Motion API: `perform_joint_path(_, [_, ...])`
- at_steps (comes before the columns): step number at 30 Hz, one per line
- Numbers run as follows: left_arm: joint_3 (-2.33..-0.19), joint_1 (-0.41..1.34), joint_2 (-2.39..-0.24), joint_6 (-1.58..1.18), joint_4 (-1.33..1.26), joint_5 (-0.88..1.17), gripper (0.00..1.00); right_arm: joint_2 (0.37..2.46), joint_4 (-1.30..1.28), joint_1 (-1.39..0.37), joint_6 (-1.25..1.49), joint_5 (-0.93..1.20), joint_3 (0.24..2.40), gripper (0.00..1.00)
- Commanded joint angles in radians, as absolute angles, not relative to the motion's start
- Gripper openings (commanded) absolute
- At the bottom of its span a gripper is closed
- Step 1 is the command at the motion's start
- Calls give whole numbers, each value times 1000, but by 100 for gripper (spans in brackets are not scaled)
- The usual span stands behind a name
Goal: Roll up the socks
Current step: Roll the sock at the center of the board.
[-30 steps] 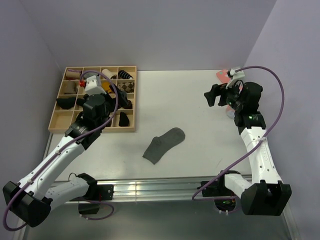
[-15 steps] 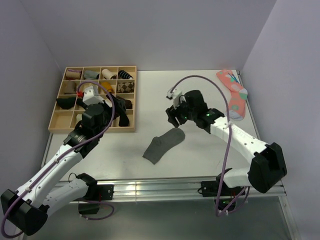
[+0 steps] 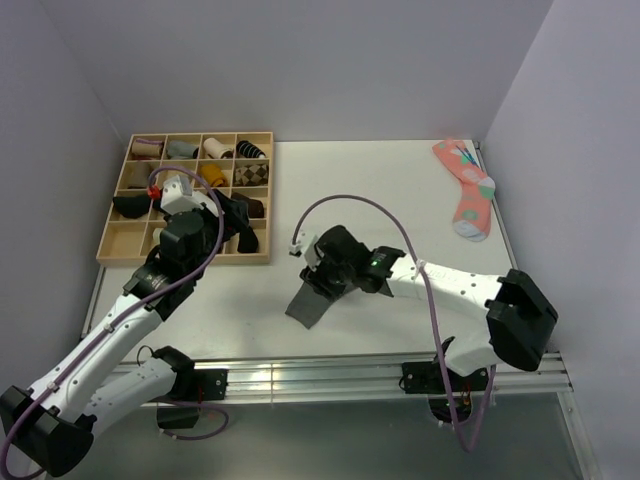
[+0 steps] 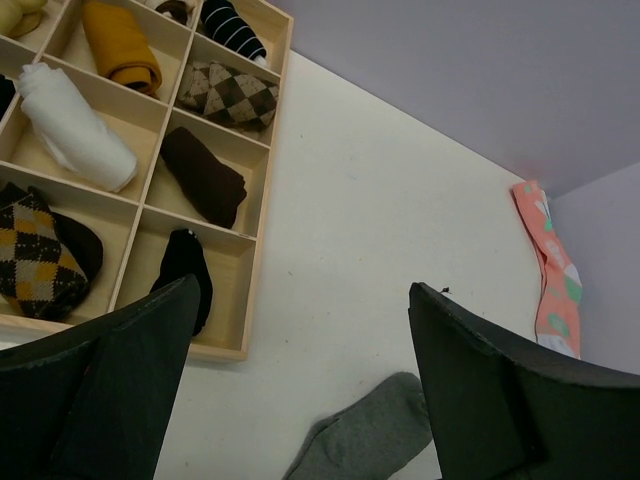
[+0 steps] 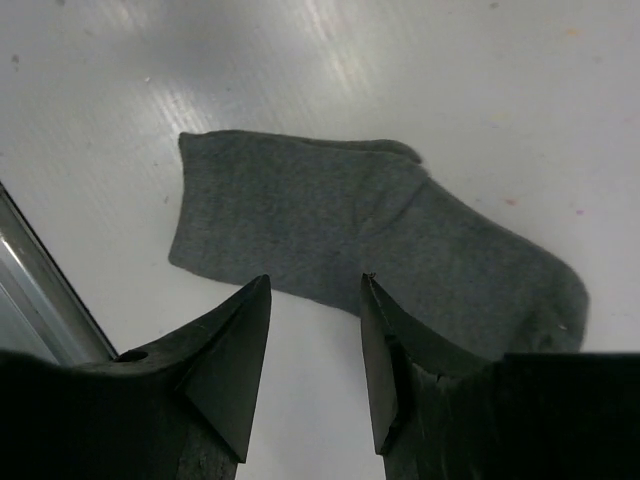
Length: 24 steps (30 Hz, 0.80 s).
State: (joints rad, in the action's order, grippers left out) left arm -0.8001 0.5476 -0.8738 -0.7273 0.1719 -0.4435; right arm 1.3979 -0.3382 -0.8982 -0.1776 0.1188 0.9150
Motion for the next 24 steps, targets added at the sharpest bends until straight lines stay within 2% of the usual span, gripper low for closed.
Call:
perform_joint_path(1, [-802,549,-847,-749,176,-463,91,1456,-356,-981,-126,58,937,48])
perform_joint_path(12, [-838,549,-834,-744,242,-502,91,1583,-359,-1124,-94,18,999,38])
perform_joint_path(17, [-864,549,-825,-772,313,-610,92,1643,-354,-1163,-86,14,1041,36])
perform_joint_path(24, [-917,548,-847,-767,360,-646,94,1718,-350,-1183,-75,3,1092,34])
